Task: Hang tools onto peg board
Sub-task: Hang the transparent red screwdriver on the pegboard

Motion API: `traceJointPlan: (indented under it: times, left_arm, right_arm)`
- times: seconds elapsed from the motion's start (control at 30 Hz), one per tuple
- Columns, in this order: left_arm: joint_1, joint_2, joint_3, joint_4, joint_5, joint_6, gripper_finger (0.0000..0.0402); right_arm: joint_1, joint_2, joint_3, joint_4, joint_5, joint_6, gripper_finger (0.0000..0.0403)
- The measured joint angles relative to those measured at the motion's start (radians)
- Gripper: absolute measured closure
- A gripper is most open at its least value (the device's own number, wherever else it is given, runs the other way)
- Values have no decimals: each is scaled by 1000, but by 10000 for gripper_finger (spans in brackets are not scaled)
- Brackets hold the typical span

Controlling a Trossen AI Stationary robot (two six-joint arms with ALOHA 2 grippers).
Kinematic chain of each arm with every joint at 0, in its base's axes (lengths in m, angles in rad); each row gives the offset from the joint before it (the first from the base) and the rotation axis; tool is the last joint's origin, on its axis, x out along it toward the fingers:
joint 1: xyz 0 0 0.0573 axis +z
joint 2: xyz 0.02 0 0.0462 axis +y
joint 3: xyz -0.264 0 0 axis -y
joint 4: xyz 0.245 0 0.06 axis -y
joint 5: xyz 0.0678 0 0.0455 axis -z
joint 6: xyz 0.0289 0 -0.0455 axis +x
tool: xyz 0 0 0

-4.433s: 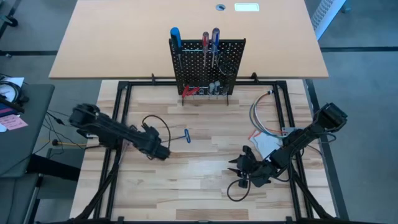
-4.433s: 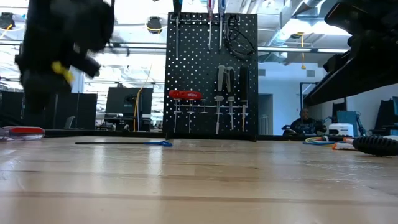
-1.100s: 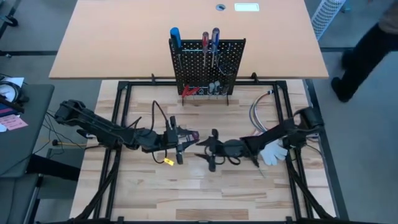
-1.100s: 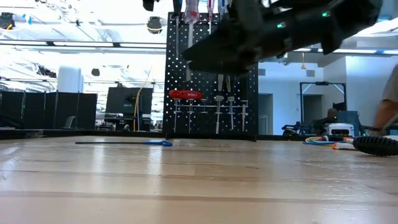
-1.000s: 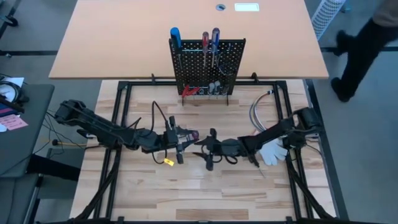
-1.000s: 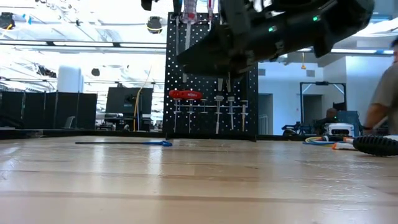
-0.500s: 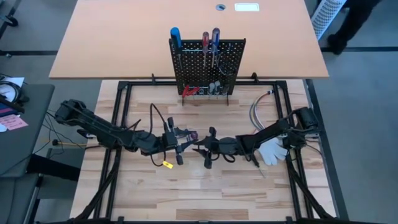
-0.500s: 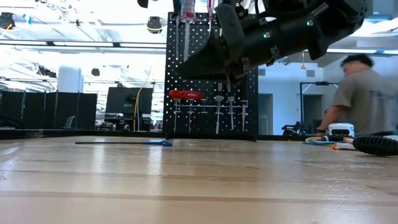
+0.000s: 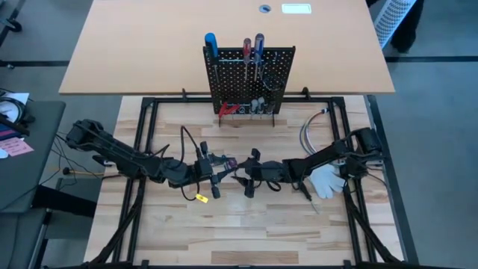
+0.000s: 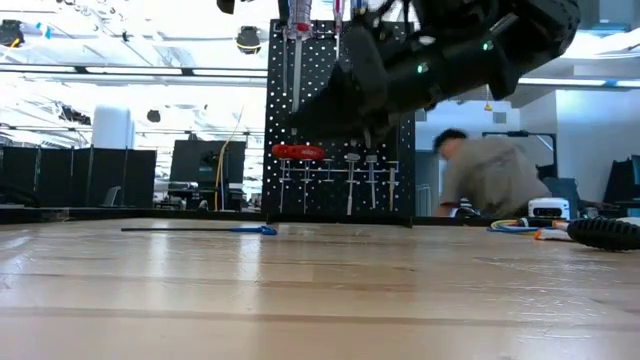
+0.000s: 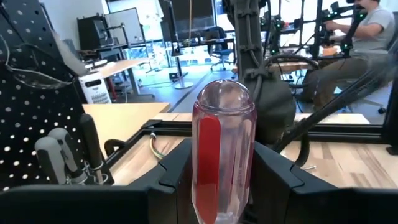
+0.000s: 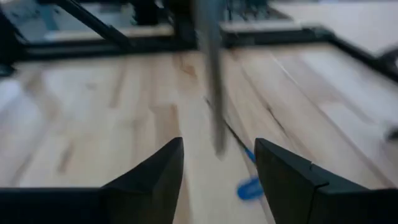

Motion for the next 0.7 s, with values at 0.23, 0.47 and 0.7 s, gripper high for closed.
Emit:
traceJointPlan:
  times: [0.23,0.47,0.7]
  left_arm:
    - [-2,0,0,2,0,2,289]
    - [-1,0,0,8,-2,1,289]
    - [0,-1,0,-12,-8,4,249]
  right_arm:
    - [1,-1,0,90,-8,-35,234]
    - [-11,-1,0,90,-7,-35,356]
    - [-10,-2,0,82,-7,-54,388]
